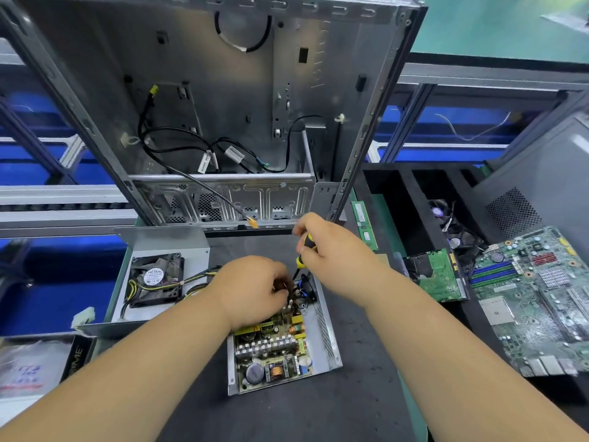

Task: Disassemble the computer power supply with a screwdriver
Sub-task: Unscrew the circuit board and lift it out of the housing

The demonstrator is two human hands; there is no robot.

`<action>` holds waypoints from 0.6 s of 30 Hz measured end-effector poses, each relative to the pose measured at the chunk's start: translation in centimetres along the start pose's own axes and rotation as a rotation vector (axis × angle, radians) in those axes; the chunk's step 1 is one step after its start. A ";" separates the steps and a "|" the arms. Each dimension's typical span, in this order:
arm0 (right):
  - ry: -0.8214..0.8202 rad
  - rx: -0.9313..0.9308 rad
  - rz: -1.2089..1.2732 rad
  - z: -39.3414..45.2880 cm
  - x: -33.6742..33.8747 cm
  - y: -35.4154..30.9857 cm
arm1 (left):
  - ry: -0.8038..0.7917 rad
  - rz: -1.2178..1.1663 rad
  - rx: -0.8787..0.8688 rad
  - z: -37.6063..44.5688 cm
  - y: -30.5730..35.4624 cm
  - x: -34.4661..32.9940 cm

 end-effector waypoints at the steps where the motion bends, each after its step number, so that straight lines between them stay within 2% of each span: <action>1: 0.010 0.009 -0.013 0.0 0.0 -0.1 | 0.034 0.024 0.035 0.0 -0.1 -0.1; 3: 0.054 0.046 -0.124 0.2 0.4 -0.6 | 0.073 0.085 0.103 -0.2 -0.3 -0.5; 8: 0.115 0.042 -0.385 1.2 0.7 -0.7 | 0.137 0.098 0.111 0.0 -0.3 -0.5; 12: 0.039 0.059 -0.311 1.5 0.2 -0.9 | 0.076 0.290 0.131 0.5 -0.5 -1.0; 18: -0.106 0.155 -0.138 1.0 -0.6 -2.4 | -0.016 0.325 0.114 0.4 -0.3 -2.1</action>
Point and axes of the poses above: each hand's wrist, its own z-axis towards the middle knuckle, its own x-axis out of the back of the hand, y = z × x, the point moved 10 cm from there along z, towards the middle knuckle, and after that the axes turned 3 degrees about y, right-handed, at the moved point
